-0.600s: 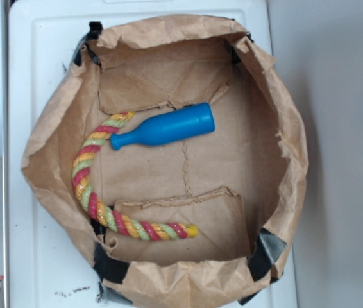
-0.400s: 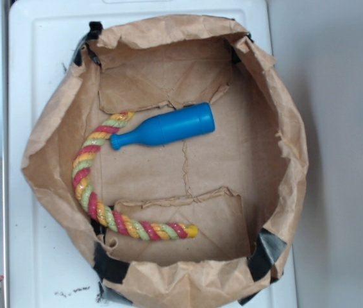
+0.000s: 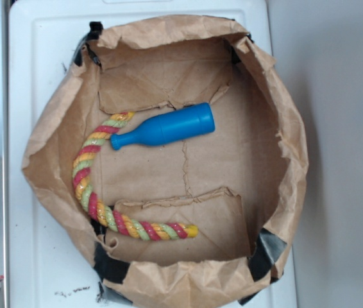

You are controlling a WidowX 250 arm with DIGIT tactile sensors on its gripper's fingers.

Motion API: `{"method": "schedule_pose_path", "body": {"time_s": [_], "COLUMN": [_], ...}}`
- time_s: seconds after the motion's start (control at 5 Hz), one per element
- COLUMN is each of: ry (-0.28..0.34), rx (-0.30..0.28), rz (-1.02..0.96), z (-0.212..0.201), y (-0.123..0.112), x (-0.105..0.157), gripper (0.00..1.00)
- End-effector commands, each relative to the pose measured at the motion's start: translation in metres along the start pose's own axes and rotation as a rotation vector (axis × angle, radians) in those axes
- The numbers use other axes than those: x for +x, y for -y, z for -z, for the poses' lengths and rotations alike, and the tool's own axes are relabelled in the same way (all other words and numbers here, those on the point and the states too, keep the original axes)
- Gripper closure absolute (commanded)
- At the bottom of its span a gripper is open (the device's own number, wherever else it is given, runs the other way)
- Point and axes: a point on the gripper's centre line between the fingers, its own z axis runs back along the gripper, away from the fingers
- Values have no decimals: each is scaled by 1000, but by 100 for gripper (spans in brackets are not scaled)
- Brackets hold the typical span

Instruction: Grab the blue bottle.

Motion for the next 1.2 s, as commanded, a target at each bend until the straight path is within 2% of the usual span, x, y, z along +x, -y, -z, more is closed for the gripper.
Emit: {"method": "schedule_pose_path", "body": {"time_s": [0.0, 0.2, 0.4, 0.6, 0.8, 1.0], "ry": [53, 65, 103, 68, 40, 40], "rx": [46, 66, 60, 45, 4, 4], "rz": [-32, -5, 11, 19, 1, 1], "z": [12, 39, 69, 105, 124, 124], "y": [-10, -24, -34, -36, -38, -38], "x": [63, 96, 120, 116, 117, 117], "gripper": [0, 0, 0, 0, 0, 0]}}
